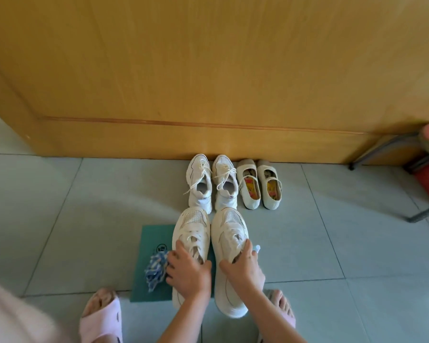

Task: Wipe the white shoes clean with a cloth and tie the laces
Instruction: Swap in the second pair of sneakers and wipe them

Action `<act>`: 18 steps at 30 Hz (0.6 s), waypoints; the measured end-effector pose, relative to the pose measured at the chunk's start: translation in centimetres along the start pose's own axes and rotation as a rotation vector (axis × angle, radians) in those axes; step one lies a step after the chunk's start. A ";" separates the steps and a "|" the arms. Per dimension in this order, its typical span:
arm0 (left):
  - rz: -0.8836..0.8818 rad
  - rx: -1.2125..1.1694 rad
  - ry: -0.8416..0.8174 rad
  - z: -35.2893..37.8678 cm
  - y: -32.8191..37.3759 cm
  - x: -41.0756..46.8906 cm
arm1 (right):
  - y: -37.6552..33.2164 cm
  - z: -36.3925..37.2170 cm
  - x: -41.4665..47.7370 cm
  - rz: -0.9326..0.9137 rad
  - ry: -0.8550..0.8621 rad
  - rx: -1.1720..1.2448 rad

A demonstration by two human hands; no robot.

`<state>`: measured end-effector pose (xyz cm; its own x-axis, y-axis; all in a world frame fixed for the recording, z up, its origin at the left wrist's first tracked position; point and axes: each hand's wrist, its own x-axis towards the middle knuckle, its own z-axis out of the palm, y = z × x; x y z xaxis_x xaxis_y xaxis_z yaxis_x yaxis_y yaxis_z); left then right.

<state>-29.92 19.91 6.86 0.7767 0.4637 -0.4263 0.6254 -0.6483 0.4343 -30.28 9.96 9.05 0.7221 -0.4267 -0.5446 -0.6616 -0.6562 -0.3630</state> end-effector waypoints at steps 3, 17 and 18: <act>-0.005 -0.001 0.017 0.3 -0.3 -0.1 | 0.1 0.8 0.0 -0.012 0.020 -0.002; -0.100 -0.096 0.047 0.2 -0.1 0.1 | 0.5 2.7 -0.2 -0.044 0.092 -0.013; -0.098 -0.099 0.049 0.2 -0.1 0.1 | 0.5 2.8 -0.2 -0.047 0.092 -0.021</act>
<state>-29.92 19.91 6.55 0.7125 0.5526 -0.4324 0.7012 -0.5367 0.4694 -31.32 11.43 6.87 0.7684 -0.4500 -0.4550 -0.6228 -0.6893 -0.3702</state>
